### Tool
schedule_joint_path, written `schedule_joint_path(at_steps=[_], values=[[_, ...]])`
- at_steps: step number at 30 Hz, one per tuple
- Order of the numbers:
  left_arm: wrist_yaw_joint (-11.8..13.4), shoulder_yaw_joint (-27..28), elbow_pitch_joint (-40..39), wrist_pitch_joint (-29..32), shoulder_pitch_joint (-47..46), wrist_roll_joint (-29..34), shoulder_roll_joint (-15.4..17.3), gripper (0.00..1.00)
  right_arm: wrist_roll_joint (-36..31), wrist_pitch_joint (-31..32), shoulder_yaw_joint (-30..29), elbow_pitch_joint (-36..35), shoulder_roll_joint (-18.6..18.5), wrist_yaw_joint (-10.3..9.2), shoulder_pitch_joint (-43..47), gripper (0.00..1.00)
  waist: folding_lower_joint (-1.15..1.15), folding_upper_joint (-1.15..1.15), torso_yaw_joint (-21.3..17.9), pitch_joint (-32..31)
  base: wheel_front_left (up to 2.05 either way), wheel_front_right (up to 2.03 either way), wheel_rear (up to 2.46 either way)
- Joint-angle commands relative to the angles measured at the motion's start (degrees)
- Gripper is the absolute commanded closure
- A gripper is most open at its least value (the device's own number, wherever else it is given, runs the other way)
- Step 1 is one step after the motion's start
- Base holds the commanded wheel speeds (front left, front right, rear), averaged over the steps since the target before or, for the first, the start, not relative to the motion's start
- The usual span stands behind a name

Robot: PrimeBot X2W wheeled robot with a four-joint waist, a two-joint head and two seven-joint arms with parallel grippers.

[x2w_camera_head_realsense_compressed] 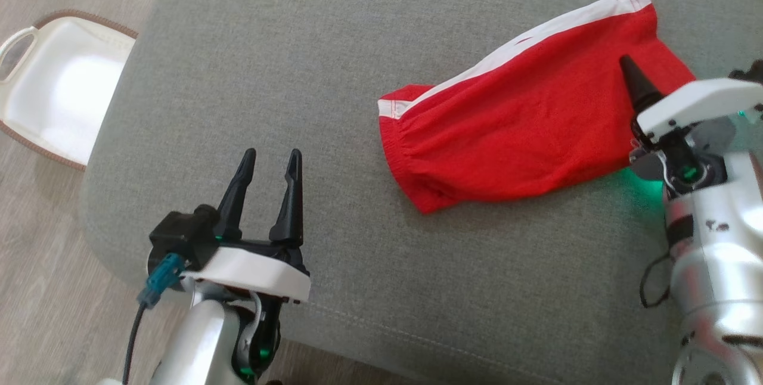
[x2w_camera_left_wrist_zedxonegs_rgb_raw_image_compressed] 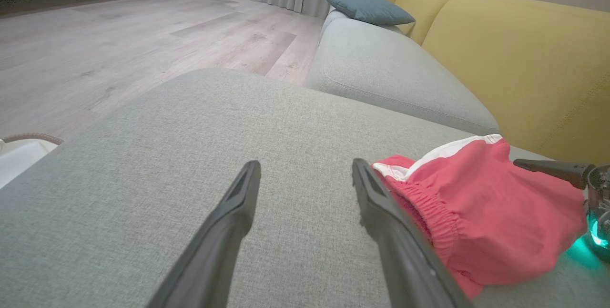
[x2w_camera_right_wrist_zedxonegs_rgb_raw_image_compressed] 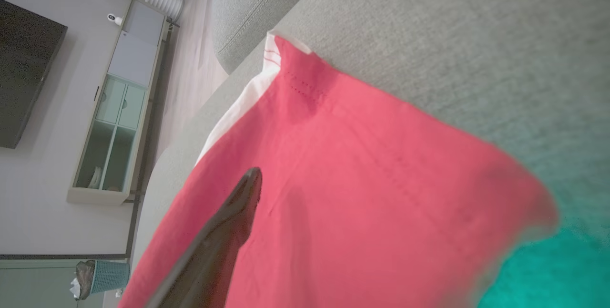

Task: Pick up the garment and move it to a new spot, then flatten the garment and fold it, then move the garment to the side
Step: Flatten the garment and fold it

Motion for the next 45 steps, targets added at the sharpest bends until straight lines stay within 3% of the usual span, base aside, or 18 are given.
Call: schedule_joint_path(at_steps=[1, 2, 3, 4, 11, 17, 23, 34, 45], values=[[0.28, 1.85, -1.97, -0.7, -2.03, -0.09, 0.37, 0.0, -0.73, -0.44, 0.92, 2.14, 1.6, -0.04, -0.82, 0.0, 0.0, 0.0, 0.18, 0.29, 0.0, 0.0, 0.0], [0.26, 1.93, -1.93, -0.7, -2.15, -0.05, 0.37, 0.0, -1.21, -0.81, 0.8, 3.04, 1.61, -0.04, -1.56, 0.0, 0.0, 0.0, 0.22, 0.38, 0.0, 0.0, 0.0], [0.27, 2.03, -1.89, -0.7, -2.29, -0.03, 0.37, 0.0, -1.42, -1.18, 0.8, 3.91, 1.61, -0.04, -2.25, 0.07, 0.0, 0.0, 0.22, 0.45, 0.0, 0.0, 0.0], [0.3, 2.13, -1.85, -0.7, -2.42, -0.02, 0.37, 0.0, -1.37, -1.81, 0.85, 4.61, 1.61, -0.04, -2.86, 0.98, 0.0, 0.0, 0.17, 0.48, 0.0, 0.0, 0.0], [0.36, 2.9, -1.54, -0.7, -2.25, 0.49, 0.37, 0.0, 2.45, -7.63, 4.52, 6.11, 1.62, -0.04, -3.21, 1.0, 0.0, 0.0, -1.65, -0.64, 0.0, 0.0, 0.0], [-0.15, 4.13, -1.3, -0.7, -1.66, 1.59, 0.37, 0.0, 9.64, -14.19, 10.96, 2.9, 1.63, -0.04, 0.64, 1.0, 0.0, 0.0, -5.73, -2.65, 0.0, 0.0, 0.0], [-0.53, 4.97, -1.2, -0.7, -1.11, 2.16, 0.37, 0.0, 14.44, -17.93, 13.63, -1.52, 1.63, -0.04, 5.46, 1.0, 0.0, 0.0, -9.81, -4.84, 0.0, 0.0, 0.0], [-0.77, 5.75, -0.87, -0.7, 2.01, 2.33, 0.37, 0.0, 16.22, -18.94, 8.93, -11.41, 0.35, -0.04, 15.57, 1.0, 0.0, 0.0, -13.34, -8.49, 0.0, 0.0, 0.0], [-1.04, 5.37, -0.69, -0.7, 4.14, 2.43, 0.37, 0.0, 12.99, -16.28, 1.21, -17.68, 1.17, -0.04, 23.98, 1.0, 0.0, 0.0, -14.43, -10.92, 0.0, 0.0, 0.0]])
